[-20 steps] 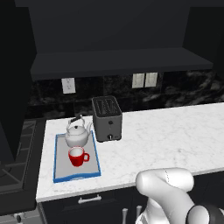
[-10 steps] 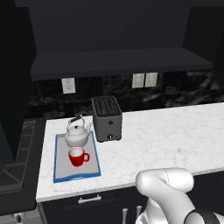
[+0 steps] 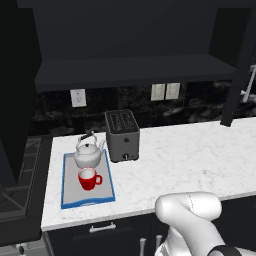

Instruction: Pick the kettle from the counter and place it on the tray. Then pick the mug from the cabinet and place it on the tray. Then close the cabinet doors.

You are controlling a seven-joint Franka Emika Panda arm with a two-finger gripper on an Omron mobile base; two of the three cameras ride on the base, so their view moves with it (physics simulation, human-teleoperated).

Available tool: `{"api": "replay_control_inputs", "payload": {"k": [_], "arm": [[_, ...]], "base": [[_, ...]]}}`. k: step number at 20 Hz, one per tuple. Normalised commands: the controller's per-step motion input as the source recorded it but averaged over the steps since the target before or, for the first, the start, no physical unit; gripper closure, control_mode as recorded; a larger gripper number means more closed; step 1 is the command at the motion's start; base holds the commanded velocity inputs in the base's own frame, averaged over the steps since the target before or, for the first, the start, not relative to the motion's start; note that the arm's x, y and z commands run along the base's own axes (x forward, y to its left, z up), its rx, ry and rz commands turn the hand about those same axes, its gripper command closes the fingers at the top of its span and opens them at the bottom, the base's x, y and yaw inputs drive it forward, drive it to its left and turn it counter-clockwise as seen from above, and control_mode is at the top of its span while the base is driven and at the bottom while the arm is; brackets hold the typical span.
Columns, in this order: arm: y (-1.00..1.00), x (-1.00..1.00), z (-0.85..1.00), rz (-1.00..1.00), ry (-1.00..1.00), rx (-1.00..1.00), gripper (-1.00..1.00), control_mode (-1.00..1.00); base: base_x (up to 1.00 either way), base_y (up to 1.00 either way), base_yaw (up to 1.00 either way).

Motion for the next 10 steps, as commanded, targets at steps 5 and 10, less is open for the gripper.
{"api": "replay_control_inputs", "payload": {"k": [5, 10], "arm": [[0.54, 0.91, -0.07, 0.06, 0.0, 0.0, -1.0, -1.0], [0.55, 0.84, -0.06, 0.01, 0.0, 0.0, -1.0, -1.0]], "base": [[0.0, 0.0, 0.0], [0.0, 0.0, 0.0]]}}
